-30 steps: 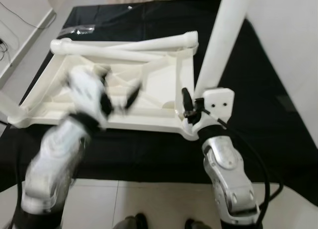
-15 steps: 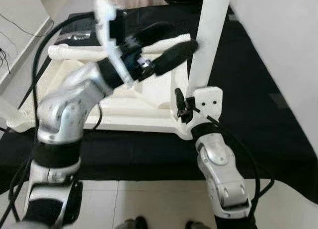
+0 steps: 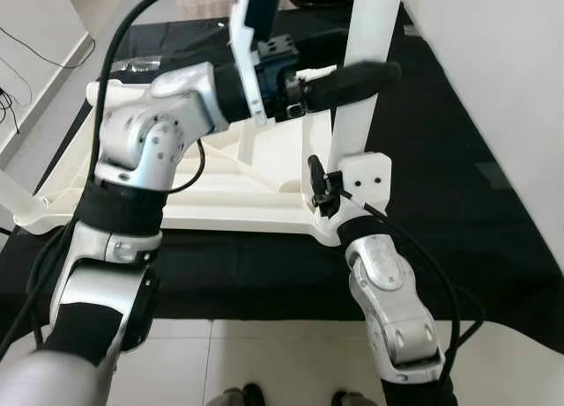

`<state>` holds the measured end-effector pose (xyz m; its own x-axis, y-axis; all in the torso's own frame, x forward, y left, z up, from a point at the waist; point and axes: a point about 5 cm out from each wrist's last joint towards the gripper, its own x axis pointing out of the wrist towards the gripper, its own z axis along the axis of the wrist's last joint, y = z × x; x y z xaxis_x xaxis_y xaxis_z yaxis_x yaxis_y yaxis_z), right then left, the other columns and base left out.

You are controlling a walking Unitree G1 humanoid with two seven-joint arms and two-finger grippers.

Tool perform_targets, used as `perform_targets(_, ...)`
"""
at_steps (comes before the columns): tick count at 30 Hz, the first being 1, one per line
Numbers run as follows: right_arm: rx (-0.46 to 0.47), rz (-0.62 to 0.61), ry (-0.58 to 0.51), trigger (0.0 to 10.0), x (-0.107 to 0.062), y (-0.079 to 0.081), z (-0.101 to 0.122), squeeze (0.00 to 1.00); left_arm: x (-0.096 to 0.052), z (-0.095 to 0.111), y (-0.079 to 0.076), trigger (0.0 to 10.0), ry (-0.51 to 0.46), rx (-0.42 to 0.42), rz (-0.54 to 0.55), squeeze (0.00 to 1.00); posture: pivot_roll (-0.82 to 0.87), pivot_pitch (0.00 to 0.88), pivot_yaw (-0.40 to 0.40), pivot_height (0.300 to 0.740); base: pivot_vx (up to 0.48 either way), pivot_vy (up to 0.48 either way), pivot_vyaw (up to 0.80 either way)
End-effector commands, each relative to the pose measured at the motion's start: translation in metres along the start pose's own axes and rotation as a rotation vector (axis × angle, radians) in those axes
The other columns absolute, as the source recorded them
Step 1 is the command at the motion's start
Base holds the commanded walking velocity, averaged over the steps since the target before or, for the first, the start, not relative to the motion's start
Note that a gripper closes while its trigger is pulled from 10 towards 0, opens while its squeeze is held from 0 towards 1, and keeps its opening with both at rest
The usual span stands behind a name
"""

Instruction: Building children table

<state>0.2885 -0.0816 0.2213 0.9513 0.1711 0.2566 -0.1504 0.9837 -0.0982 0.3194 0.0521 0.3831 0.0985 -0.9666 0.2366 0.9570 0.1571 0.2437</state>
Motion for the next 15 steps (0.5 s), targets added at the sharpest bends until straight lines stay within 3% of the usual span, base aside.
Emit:
perform_targets(1, 0.037, 0.088, 0.037, 10.0, -0.002, 0.018, -0.007, 0.00, 0.005, -0.006, 0.002, 0.0, 0.045, 0.015, 0.010, 0.00, -0.03, 0.184, 0.077, 0.740, 0.000, 0.000, 0.00)
perform_targets(12, 0.022, 0.157, 0.019, 10.0, 0.001, 0.022, -0.004, 0.00, 0.019, 0.001, -0.004, 0.0, 0.109, 0.125, -0.049, 0.00, -0.02, 0.182, 0.083, 0.740, 0.000, 0.000, 0.00)
perform_targets(13, 0.026, 0.200, 0.014, 10.0, 0.001, 0.024, -0.004, 1.00, 0.018, 0.001, -0.006, 0.0, 0.111, 0.130, -0.051, 0.00, -0.02, 0.181, 0.083, 0.740, 0.000, 0.000, 0.00)
perform_targets(15, 0.030, 0.229, 0.011, 10.0, 0.002, 0.024, -0.003, 1.00, 0.018, 0.001, -0.006, 0.0, 0.111, 0.133, -0.053, 0.00, -0.02, 0.181, 0.082, 0.740, 0.000, 0.000, 0.00)
